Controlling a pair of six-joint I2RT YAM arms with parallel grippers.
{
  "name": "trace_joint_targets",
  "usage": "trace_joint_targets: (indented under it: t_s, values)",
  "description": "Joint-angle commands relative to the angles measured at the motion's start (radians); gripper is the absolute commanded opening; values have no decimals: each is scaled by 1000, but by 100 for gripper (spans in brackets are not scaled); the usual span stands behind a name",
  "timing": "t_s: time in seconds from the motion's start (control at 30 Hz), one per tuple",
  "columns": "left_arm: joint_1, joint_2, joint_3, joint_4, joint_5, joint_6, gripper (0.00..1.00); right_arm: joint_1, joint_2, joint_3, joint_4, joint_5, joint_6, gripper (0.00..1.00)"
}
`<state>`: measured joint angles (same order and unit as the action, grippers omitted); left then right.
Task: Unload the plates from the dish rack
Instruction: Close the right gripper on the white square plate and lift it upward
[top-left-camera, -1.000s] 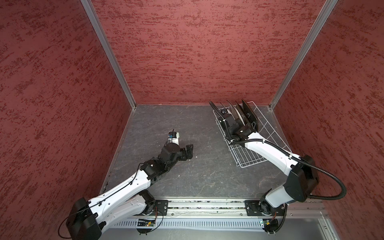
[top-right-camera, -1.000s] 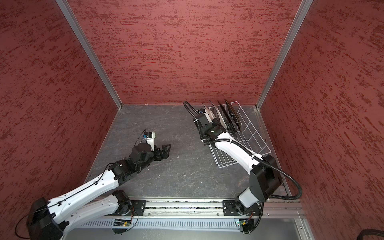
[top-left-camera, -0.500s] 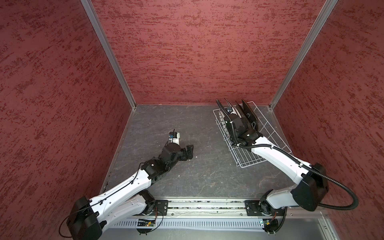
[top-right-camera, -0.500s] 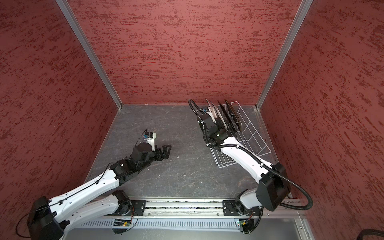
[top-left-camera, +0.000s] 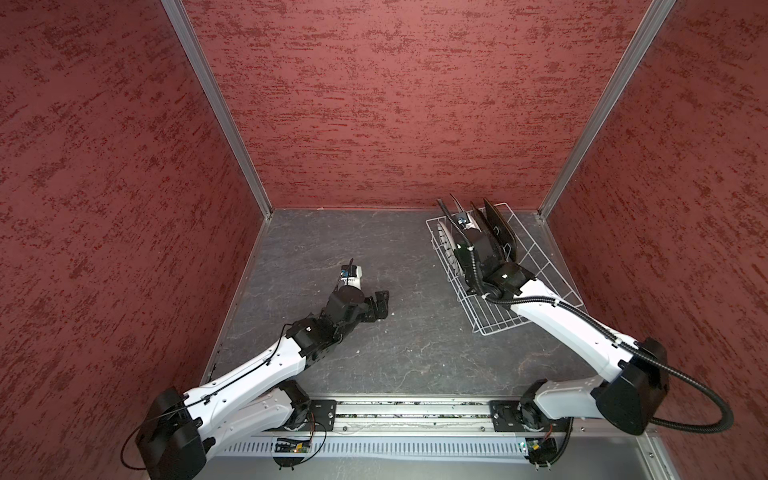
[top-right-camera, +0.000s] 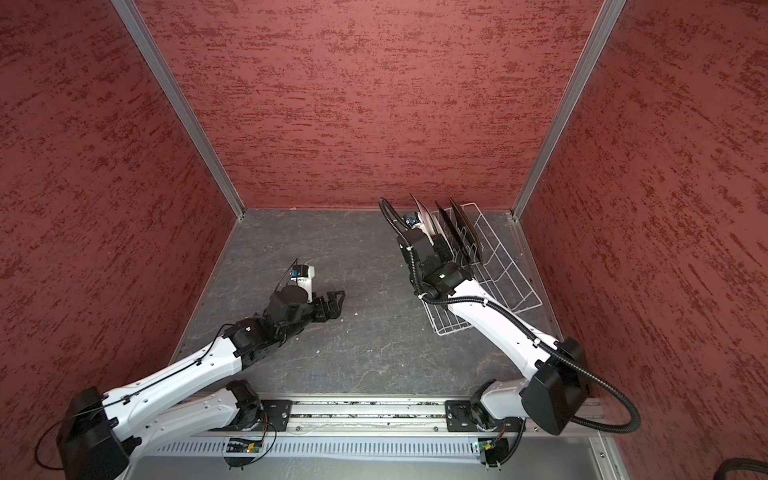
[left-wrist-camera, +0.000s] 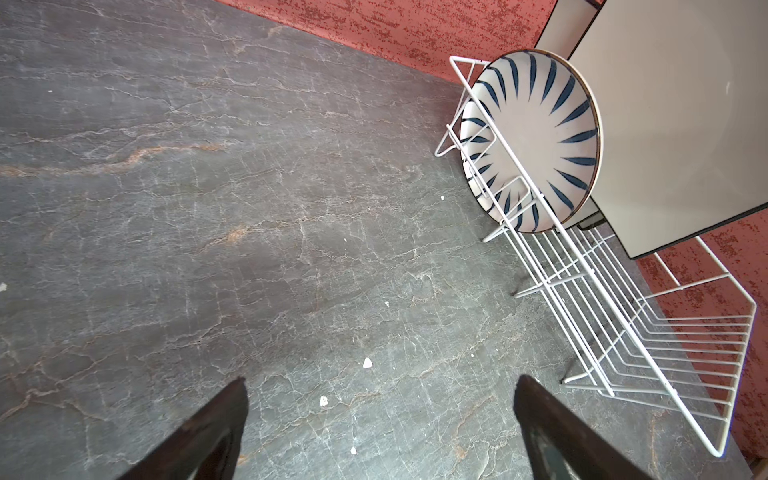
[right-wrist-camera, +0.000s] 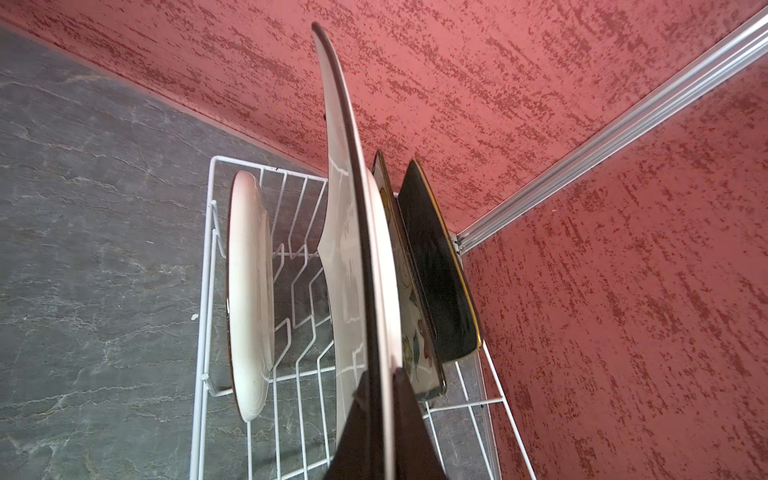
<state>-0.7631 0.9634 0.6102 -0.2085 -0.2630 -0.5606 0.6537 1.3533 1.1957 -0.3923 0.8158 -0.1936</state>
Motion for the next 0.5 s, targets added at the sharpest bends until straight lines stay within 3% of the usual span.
trace_joint_targets:
  t_s: [0.0,0.47]
  values:
    - [-5,3,28,26,-1,10,100,12,-58,27,189,74,-34,0]
    - [-8,-1,4,79,-8,-6,99,68,-122,24,270,58,-104,0]
